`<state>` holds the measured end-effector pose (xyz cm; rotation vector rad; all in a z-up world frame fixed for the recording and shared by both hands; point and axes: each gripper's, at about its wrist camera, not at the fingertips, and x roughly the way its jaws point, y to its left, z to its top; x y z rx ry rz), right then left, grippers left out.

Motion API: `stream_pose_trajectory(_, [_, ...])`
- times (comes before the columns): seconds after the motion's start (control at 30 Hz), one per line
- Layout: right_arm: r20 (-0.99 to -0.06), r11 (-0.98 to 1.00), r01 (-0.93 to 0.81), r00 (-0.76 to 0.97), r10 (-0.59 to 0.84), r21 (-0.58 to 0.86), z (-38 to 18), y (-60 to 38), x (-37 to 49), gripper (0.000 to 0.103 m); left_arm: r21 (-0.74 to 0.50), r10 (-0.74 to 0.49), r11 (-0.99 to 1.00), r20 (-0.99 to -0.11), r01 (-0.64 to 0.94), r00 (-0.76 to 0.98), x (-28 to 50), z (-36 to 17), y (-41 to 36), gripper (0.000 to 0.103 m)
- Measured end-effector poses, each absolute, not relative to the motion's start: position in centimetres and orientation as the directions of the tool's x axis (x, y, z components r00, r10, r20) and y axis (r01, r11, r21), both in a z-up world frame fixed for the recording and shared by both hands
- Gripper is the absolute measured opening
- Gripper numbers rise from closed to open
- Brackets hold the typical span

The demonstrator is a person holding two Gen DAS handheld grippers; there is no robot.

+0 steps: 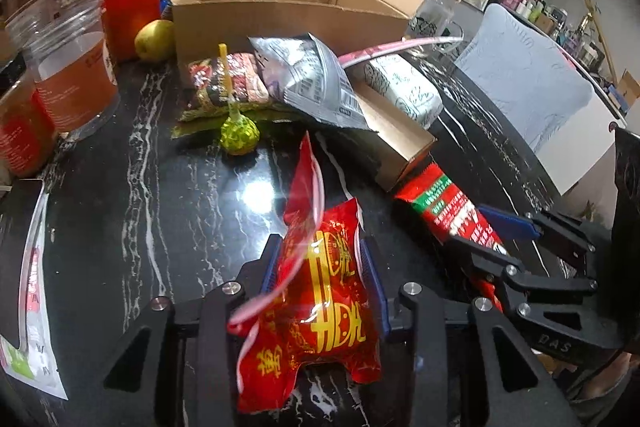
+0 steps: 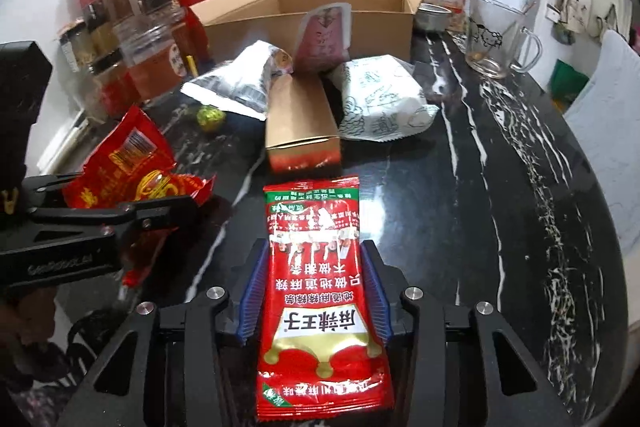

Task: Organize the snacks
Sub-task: 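Lift the red sauce packet and red candy bag off the pile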

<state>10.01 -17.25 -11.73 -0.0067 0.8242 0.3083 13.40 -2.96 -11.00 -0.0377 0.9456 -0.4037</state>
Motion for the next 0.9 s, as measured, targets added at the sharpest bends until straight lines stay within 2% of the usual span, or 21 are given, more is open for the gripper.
stream_pose_trajectory(0.5, [-0.657,0.927,-0.337,0.663,0.359,0.165,-8.9,-16.2,9.4,0.045,-0.216,-0.366,0.927,-0.709,0.308,0.603,12.7,-7.7,-1.7,0.034])
stream_pose_trajectory(0.8, [-0.642,0.918,-0.366,0.668,0.375,0.156,-8.2,-15.1,9.4,0.045,-0.165,-0.328,0.939,-0.693,0.302,0.642,12.3,-8.3,-1.6,0.033])
stream_pose_trajectory(0.9, [-0.652,0.919,-0.363,0.662,0.369,0.152,-8.5,-15.0,9.4,0.045,-0.17,-0.328,0.94,-0.69,0.296,0.646,12.3,-9.0,-1.4,0.037])
